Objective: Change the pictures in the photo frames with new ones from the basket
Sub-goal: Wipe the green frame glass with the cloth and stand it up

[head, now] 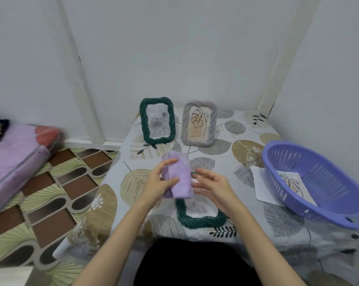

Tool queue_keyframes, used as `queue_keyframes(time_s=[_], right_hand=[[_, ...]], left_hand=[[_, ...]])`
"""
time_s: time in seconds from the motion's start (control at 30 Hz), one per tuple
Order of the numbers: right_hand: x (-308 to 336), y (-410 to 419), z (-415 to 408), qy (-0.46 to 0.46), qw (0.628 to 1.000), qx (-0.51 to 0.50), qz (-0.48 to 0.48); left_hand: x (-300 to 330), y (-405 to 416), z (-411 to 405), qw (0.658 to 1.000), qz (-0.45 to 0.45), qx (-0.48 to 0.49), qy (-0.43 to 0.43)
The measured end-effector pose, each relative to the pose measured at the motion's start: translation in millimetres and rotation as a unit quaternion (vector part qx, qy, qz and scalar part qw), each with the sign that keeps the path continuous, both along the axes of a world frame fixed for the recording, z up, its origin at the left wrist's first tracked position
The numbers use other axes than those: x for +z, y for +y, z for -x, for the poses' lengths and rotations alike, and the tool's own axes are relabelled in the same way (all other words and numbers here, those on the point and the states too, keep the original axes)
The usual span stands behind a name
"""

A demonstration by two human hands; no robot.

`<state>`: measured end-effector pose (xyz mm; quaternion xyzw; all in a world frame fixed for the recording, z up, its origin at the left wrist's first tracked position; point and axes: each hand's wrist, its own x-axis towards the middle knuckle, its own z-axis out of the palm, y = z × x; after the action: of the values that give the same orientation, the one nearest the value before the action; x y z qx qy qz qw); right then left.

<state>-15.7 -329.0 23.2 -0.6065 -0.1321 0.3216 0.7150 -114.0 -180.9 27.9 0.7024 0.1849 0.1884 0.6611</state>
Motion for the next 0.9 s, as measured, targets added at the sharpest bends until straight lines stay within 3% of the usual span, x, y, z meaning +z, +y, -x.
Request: queue_keyframes(time_s=[0.07,0.13,0.2,0.27,0.33,0.4,0.5,0.63,0.7,0.83,0.9], right_hand=[[-7,-3,-5,-0.115,0.987,-0.032,0.112],[-15,-10,-10,-0.224,0.948,-0.067,0.215],[-22,-16,-14,-0.289,0.915,-0.079,0.27],[-30,-20,-16,-0.342,0.883,-0.07,0.315],[-36,-22,-15,-0.368,0.853,-0.051,0.366],[-38,-26,-12,-0.384,0.825,-0.036,0.413],[-40,-31,-7,-0.4,0.785,-0.029,0.472],[-48,-33,0,-0.407,0.788,-0.004,0.461],[-48,-33,0,-0.39,0.818,-0.027,0.421],[-41,-33,-3,-0.258,0.929,-0.108,0.243],[-36,-38,-5,-0.199,0.953,-0.15,0.175]], left_hand=[[-6,28,8,0.997,-0.053,0.016,0.054],[-22,56,14,0.972,-0.178,0.01,0.152],[-38,74,17,0.902,-0.327,0.001,0.281],[-44,76,18,0.843,-0.385,-0.001,0.376],[-42,72,13,0.807,-0.442,0.02,0.391],[-41,60,3,0.784,-0.522,0.041,0.334],[-44,28,-16,0.806,-0.529,-0.025,0.264],[-48,-10,-29,0.835,-0.443,-0.126,0.302],[-50,-14,-32,0.867,-0.389,-0.125,0.286],[-53,-13,-36,0.918,-0.301,-0.097,0.238],[-51,-15,-35,0.942,-0.257,-0.087,0.197]])
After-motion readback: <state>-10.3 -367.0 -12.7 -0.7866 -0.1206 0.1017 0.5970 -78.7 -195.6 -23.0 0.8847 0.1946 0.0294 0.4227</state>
